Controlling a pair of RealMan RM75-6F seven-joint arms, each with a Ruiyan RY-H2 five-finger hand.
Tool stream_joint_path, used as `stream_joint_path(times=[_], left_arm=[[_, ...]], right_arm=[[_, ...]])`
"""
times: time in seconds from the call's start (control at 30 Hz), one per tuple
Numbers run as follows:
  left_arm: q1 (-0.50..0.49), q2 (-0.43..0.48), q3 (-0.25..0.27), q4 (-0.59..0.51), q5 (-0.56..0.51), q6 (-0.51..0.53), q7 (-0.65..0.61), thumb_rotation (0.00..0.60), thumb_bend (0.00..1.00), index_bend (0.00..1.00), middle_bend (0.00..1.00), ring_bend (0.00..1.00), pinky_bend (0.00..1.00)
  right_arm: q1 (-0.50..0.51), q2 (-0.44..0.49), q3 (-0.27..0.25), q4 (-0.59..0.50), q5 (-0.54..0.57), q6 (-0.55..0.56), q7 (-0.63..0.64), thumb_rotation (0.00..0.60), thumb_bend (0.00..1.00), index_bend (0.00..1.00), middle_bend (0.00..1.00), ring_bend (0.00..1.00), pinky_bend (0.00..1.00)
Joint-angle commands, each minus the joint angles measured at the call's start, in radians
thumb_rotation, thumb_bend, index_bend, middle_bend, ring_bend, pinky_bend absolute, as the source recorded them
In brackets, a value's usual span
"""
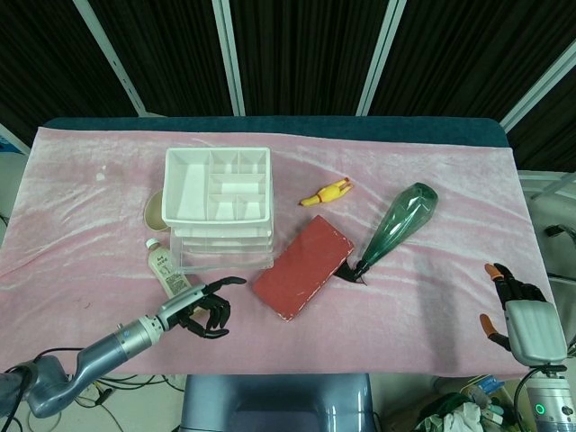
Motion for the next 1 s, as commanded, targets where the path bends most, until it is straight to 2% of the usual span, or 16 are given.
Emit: stream_joint_path(times=[0.03,0.13,0.2,0.33,0.47,0.73,0.83,1.0], left_arm=[[0.002,0.002,0.009,-0.005,0.007,0.007,0.006,0.6,0.27,0.1,0.63,0.62,0.67],[0.005,0.009,0.019,-0.011,0.019,0.019,0.025,0.6,0.27,0.1,0.63,0.62,0.67],[0.015,0.023,0.026,-0.018,0.042,0.049,0.083,0.6,0.27,0.1,0.63,0.62,0.67],[0.064,0.048,0.015,-0.066,0.043,0.126,0.318,0.6,0.27,0.07,0.64,0.63,0.67],[0.118,0.063,-0.008,-0.14,-0.004,0.18,0.545,0.6,0.27,0.05,0.64,0.64,0.67],[0.198,0.072,-0.056,-0.224,-0.062,0.291,0.825,0.6,0.27,0.04,0.67,0.68,0.69],[0.218,0.074,-0.074,-0.252,-0.094,0.309,0.906,0.6,0.27,0.03,0.68,0.7,0.7],[0.222,0.089,-0.098,-0.289,-0.166,0.281,0.955,0.6,0.27,0.02,0.68,0.7,0.7]], right_arm=[[0.0,0.0,0.0,-0.001,0.001,-0.001,-0.001,0.6,0.26,0.13,0.12,0.27,0.27],[-0.001,0.001,0.001,-0.002,0.004,-0.001,-0.002,0.6,0.26,0.13,0.12,0.27,0.27],[-0.001,0.001,0.002,-0.002,0.006,-0.001,-0.003,0.6,0.26,0.13,0.12,0.27,0.27],[-0.001,0.0,0.002,-0.003,0.007,-0.002,-0.005,0.6,0.26,0.13,0.12,0.27,0.27],[-0.001,0.0,0.001,-0.004,0.007,-0.001,-0.008,0.6,0.26,0.13,0.12,0.27,0.27],[-0.003,0.001,0.002,-0.005,0.011,-0.001,-0.011,0.6,0.26,0.13,0.12,0.27,0.27],[-0.002,0.001,0.002,-0.007,0.013,-0.004,-0.012,0.6,0.26,0.13,0.12,0.27,0.27],[-0.002,0.002,0.002,-0.008,0.015,-0.004,-0.014,0.6,0.26,0.13,0.12,0.27,0.27]])
